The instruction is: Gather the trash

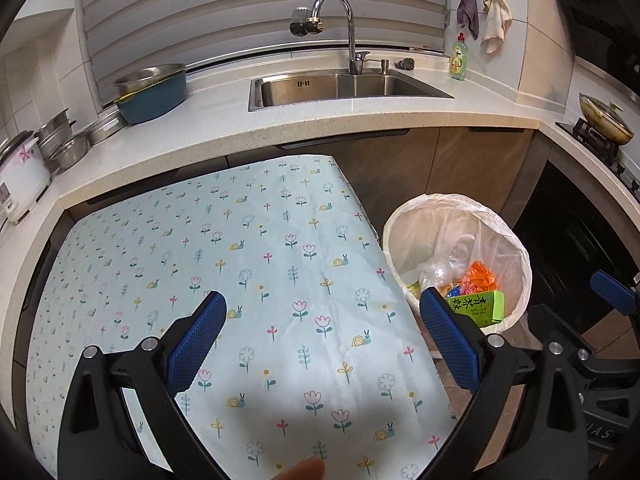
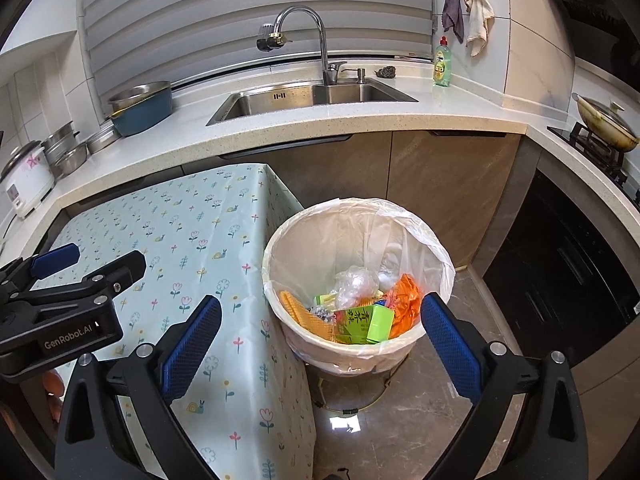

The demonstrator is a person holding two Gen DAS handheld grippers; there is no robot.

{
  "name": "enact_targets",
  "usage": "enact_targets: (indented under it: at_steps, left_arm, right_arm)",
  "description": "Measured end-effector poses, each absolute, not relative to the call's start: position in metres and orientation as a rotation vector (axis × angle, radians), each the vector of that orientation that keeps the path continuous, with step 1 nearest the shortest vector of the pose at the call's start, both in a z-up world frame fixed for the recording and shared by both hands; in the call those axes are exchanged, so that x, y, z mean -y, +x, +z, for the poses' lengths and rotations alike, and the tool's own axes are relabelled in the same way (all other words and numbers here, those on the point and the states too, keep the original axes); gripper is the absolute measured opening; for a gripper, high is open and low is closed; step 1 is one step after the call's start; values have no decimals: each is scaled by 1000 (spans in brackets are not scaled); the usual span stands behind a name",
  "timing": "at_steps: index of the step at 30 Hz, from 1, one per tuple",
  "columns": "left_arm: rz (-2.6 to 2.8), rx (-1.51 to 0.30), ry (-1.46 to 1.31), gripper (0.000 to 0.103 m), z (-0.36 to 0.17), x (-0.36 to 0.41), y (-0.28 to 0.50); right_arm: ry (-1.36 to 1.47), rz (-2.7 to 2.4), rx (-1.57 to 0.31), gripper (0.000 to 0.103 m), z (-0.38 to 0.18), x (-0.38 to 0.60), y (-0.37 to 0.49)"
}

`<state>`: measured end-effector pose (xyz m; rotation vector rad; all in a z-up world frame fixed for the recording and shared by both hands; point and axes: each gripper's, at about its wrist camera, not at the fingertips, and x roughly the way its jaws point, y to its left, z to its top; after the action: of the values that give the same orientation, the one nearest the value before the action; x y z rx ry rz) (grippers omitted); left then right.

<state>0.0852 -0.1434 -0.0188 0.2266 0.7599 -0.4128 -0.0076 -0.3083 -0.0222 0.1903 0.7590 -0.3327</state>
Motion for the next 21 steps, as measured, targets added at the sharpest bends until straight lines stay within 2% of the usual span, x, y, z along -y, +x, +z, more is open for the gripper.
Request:
enact_targets:
  at_steps: [21]
  left_arm:
    - [-388, -759, 223, 93, -21, 135, 83]
  right_arm:
    - [159, -343, -766, 96, -23, 300, -11]
